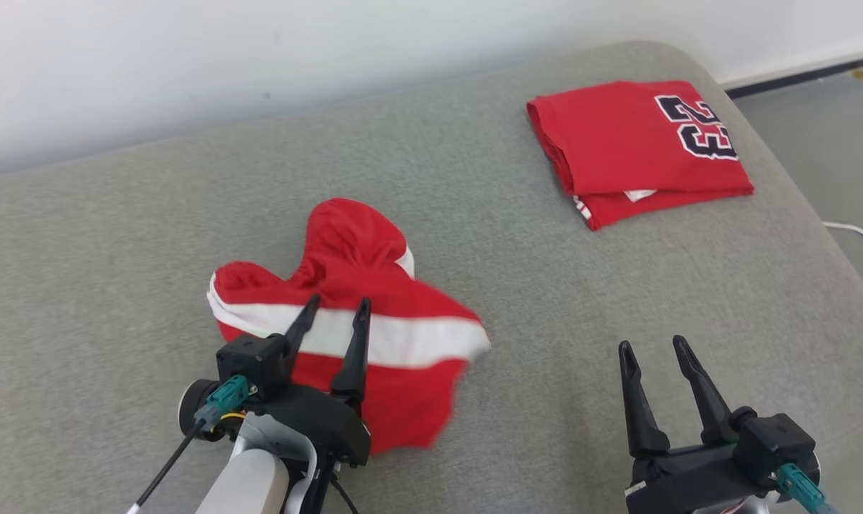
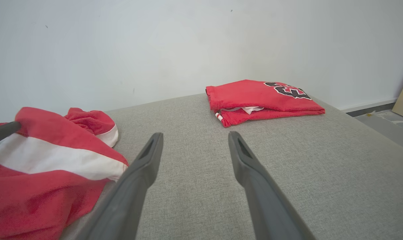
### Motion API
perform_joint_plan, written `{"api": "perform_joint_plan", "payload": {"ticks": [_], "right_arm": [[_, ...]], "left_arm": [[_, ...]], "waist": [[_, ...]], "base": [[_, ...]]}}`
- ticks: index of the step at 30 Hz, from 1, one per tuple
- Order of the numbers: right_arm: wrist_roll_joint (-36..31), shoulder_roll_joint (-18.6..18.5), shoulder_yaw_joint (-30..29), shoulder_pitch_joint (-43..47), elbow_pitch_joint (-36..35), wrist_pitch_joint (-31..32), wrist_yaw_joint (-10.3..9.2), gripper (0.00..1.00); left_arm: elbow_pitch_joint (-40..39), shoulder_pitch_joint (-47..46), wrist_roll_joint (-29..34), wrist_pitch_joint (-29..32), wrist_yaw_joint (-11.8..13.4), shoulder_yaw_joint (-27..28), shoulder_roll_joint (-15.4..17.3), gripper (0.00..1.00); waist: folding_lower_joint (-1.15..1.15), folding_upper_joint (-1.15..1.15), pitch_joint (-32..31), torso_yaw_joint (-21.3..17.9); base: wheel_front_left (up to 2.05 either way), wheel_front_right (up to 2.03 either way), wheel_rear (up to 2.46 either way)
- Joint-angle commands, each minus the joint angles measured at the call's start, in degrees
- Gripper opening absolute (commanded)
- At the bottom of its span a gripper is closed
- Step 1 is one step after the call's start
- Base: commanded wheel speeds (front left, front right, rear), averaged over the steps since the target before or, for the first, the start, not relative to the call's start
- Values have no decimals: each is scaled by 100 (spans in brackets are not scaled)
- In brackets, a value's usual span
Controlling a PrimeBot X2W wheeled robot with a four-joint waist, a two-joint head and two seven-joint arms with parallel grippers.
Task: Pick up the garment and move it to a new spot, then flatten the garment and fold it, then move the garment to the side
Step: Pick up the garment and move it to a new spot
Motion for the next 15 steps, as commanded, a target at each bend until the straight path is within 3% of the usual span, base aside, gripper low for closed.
{"api": "perform_joint_plan", "payload": {"ticks": [1,7,15], "right_arm": [[7,7,-12,65,14,-24,-14,100],[-125,4,-108,198,19,-23,-14,100],[-231,5,-224,396,3,-16,-14,100]], "left_arm": [[2,9,-7,-128,-5,-2,-7,100],[-161,-3,74,-461,-8,38,99,100],[-590,423,101,-663,94,325,516,100]], "waist": [[0,0,-117,134],[0,0,-434,544],[0,0,-850,1103]], "base": [[0,0,0],[0,0,0],[0,0,0]]}}
